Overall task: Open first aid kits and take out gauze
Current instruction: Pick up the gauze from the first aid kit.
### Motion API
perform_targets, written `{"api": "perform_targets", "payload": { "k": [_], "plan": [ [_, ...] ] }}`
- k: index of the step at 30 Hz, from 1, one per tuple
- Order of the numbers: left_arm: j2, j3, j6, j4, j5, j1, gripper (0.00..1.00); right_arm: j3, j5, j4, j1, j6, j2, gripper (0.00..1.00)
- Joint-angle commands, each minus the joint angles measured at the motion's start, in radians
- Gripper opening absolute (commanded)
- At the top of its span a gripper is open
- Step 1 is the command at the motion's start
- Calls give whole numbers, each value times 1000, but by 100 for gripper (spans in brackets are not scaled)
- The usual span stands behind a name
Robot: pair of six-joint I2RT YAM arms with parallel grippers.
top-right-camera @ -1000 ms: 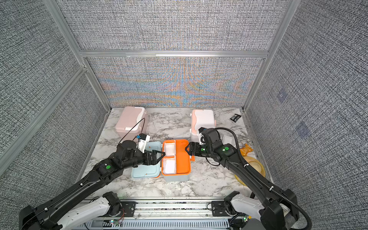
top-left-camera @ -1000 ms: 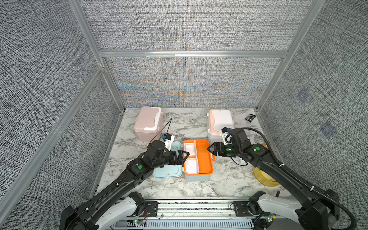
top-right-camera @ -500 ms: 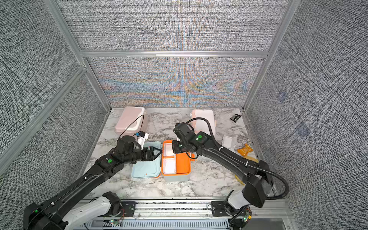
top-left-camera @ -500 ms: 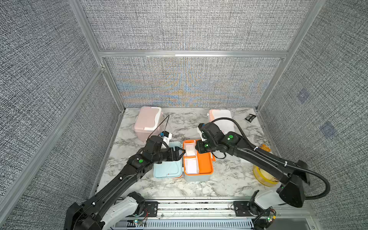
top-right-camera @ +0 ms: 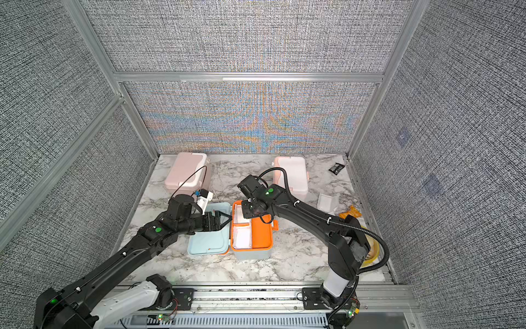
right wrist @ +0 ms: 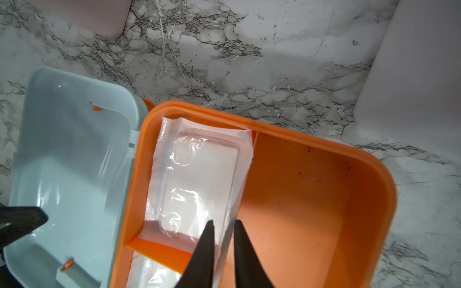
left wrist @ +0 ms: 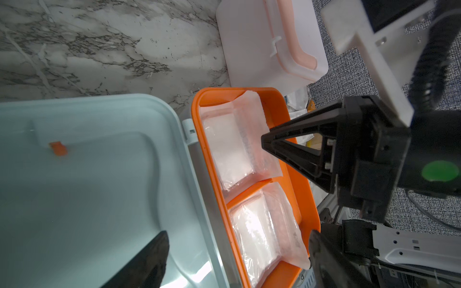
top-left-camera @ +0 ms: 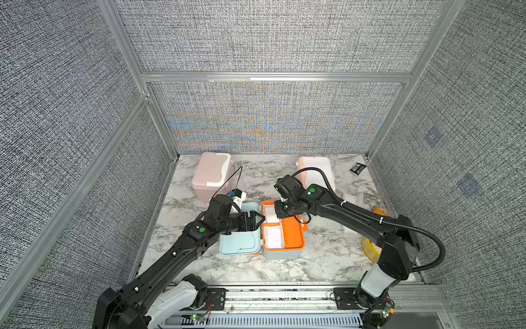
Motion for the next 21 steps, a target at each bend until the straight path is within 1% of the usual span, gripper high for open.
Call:
{"api": "perform_targets", "payload": {
  "k": [1,5,7,11,16,21],
  "plan": [
    [-1,-3,5,26,15,2,87,1,-7,-6,0,-3,-2,11],
    [-2,0,5,23,15,2,87,4,-1,-12,0,1,-4,2],
    [-4,2,7,21,15,2,87,4,4,-12,0,3,-14,0],
    [-8,2,10,16,10,2,87,-3,15,14,4,8,-70,0],
    [-11,2,11,17,4,2,87,-54,-17,108,6,19,-169,0],
    [-10,8,13,11,8,2,87,-92,-25,142,6,27,-268,0]
  ]
}}
